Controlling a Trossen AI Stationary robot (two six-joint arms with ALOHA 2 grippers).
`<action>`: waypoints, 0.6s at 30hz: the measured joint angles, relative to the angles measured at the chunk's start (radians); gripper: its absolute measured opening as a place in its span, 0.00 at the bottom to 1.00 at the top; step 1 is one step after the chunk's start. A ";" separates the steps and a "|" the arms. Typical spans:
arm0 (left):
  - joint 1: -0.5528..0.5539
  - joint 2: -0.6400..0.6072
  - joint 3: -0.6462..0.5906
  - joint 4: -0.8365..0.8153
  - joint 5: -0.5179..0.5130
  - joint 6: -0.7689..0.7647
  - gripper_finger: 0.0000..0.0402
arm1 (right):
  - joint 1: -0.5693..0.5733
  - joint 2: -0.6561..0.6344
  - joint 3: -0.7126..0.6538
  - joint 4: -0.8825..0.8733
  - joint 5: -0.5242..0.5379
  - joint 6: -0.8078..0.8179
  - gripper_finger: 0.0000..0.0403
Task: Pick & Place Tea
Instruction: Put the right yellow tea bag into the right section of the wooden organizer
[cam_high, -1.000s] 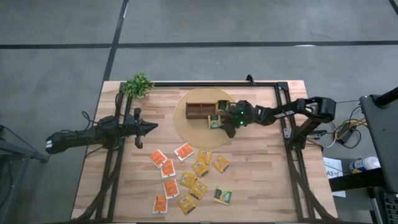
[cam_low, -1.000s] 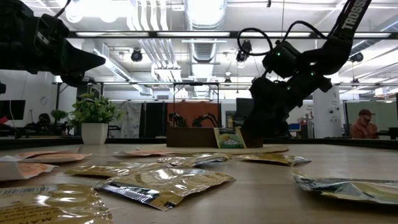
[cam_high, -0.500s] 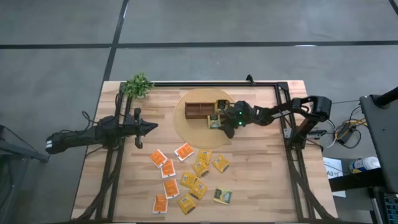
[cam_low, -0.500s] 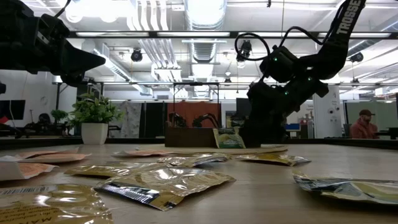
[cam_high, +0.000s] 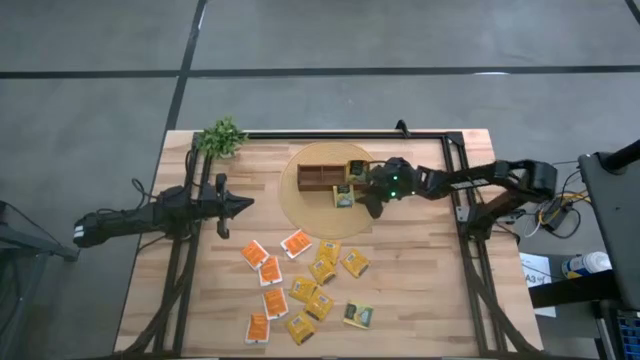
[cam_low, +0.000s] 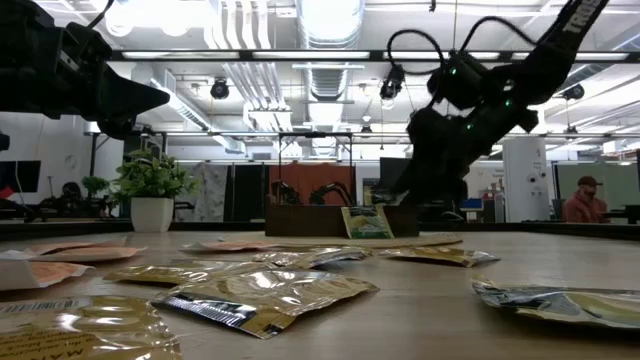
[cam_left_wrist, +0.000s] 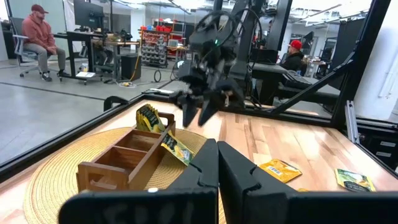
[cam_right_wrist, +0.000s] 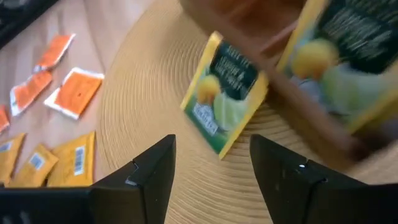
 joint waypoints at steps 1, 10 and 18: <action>0.000 0.000 0.000 0.000 0.000 0.000 0.00 | 0.001 -0.037 0.002 -0.031 0.006 0.009 0.50; 0.000 0.000 0.000 0.000 0.000 0.000 0.00 | 0.054 -0.366 0.009 -0.090 0.110 0.127 0.50; 0.000 0.000 0.000 0.110 0.000 -0.084 0.00 | 0.065 -0.495 0.009 -0.176 0.165 0.173 0.50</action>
